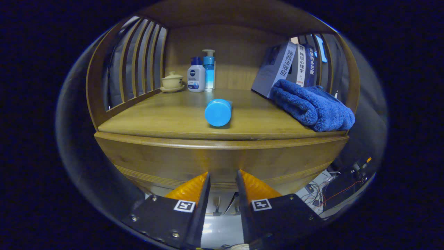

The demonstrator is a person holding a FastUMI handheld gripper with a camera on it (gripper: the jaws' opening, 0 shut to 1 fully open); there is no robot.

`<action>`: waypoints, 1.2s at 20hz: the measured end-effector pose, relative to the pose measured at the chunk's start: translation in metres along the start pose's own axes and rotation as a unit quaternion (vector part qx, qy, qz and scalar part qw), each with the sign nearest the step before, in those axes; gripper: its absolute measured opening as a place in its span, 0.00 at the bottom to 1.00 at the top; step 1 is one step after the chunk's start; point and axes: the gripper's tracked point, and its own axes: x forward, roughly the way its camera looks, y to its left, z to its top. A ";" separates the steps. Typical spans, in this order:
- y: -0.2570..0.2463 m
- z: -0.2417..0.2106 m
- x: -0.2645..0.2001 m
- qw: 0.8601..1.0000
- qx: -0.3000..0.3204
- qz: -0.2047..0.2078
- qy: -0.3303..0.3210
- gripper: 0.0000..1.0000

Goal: Pull open the drawer, take out the items inside it, and place them on the countertop above the cabinet.

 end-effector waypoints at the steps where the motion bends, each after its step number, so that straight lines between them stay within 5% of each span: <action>1: 0.000 0.000 0.000 1.000 -0.001 -0.001 -0.001 0.45; 16: -0.008 0.000 -0.014 1.000 0.003 0.002 -0.008 0.53; 24: -0.015 0.035 -0.052 0.998 0.006 -0.002 -0.065 0.53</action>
